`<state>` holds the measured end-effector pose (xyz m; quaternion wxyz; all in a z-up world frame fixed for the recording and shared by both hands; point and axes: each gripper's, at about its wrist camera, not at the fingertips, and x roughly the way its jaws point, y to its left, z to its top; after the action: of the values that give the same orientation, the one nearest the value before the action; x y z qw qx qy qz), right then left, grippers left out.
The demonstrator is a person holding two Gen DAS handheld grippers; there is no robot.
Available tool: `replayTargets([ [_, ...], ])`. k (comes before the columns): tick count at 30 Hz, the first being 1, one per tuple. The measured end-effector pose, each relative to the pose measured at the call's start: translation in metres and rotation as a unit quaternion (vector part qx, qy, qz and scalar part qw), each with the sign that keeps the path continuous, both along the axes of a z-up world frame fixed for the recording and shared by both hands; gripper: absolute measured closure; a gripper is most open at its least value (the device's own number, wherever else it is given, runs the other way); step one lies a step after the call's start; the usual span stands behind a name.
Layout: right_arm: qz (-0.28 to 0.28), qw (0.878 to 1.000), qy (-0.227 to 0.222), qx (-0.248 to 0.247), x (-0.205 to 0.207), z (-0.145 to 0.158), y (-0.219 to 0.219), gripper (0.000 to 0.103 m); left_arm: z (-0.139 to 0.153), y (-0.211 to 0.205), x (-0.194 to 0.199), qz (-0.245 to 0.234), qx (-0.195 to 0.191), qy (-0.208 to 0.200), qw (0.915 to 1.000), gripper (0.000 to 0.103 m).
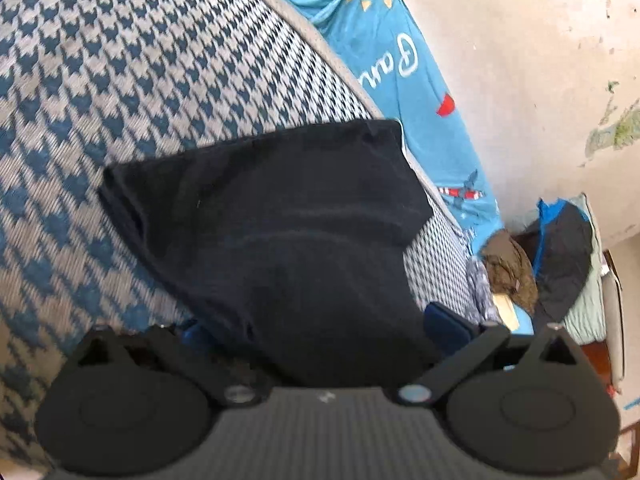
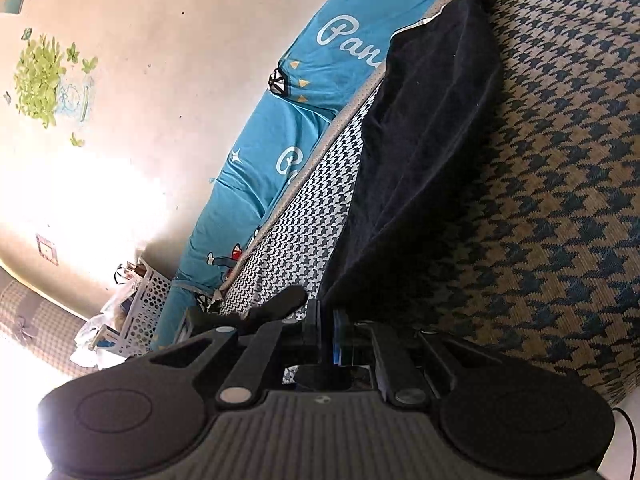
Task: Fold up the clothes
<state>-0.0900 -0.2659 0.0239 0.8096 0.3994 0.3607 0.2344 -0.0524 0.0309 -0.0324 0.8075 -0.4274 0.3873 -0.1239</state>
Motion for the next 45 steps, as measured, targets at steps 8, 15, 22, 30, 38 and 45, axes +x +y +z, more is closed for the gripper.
replayTargets([
  [8,-0.008,0.998,0.048,-0.048,0.004,-0.012,0.002,0.094,-0.003,0.012,0.003,0.04,-0.003,0.002,0.9992,0.033],
  [15,-0.007,0.992,0.104,-0.074,0.009,-0.029,0.006,0.083,-0.005,0.02,-0.001,0.042,0.005,0.002,0.9991,0.038],
  [22,-0.009,0.991,0.106,-0.084,0.008,-0.033,0.007,0.082,-0.004,0.019,0.003,0.044,0.014,-0.003,0.9989,0.034],
  [30,-0.002,0.99,0.09,-0.107,0.006,-0.033,0.016,0.081,0.001,0.014,0.017,0.055,0.051,-0.006,0.9972,0.044],
  [38,-0.001,0.99,0.074,-0.122,0.0,-0.032,0.021,0.082,-0.012,0.033,0.02,0.07,0.069,0.008,0.9951,0.094],
  [45,0.007,0.984,0.047,-0.174,0.0,-0.025,0.036,0.095,0.001,0.024,0.02,0.054,0.133,-0.004,0.9896,0.097],
])
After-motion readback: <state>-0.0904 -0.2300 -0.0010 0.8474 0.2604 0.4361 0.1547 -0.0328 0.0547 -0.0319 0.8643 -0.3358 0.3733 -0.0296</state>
